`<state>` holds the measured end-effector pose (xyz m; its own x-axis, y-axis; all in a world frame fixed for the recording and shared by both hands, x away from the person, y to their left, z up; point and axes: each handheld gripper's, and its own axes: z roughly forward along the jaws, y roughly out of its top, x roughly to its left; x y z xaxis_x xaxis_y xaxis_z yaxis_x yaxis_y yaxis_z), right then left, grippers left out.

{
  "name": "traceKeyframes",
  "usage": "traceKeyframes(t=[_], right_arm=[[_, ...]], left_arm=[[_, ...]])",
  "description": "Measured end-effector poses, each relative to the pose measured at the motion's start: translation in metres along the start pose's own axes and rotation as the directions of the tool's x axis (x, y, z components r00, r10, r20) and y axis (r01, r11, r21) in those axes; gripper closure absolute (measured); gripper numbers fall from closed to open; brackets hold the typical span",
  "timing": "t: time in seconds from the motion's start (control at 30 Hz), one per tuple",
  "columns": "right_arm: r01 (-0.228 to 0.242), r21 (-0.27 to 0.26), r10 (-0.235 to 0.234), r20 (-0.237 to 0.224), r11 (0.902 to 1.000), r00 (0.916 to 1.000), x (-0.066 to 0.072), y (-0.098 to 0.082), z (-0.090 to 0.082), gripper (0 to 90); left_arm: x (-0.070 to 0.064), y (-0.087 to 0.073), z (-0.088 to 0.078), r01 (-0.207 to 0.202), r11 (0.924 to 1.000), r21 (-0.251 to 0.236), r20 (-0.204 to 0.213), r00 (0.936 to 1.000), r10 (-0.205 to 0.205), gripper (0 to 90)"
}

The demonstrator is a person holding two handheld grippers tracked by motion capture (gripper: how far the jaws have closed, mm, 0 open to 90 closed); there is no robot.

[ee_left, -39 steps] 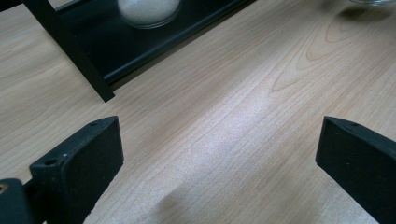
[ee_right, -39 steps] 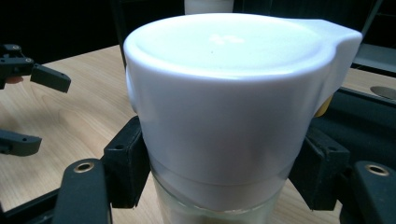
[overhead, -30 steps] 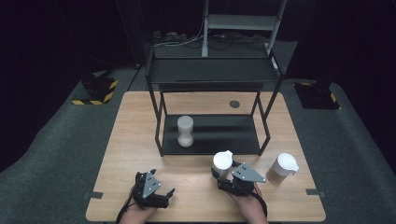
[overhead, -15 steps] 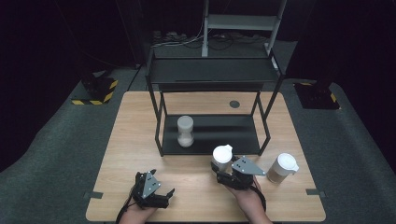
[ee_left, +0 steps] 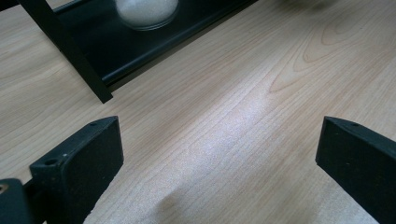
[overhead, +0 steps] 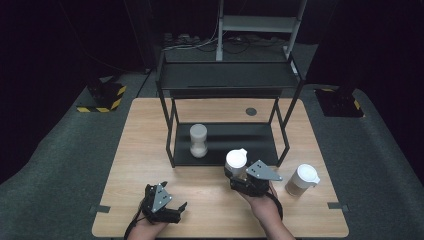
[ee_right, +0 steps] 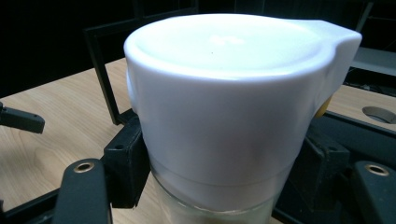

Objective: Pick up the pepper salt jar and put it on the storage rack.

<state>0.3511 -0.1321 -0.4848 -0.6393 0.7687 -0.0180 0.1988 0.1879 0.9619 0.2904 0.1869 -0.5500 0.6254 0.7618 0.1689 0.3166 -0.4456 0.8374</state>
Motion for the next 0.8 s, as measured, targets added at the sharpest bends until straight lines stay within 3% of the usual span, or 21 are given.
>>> traceKeyframes(t=[0.8], right_arm=[[-0.012, -0.017, 0.012, 0.021, 0.9998, 0.9997, -0.009, 0.021, 0.019, 30.3]], left_arm=[[0.001, 0.000, -0.001, -0.003, 1.0000, -0.003, 0.004, 1.0000, 0.003, 1.1]])
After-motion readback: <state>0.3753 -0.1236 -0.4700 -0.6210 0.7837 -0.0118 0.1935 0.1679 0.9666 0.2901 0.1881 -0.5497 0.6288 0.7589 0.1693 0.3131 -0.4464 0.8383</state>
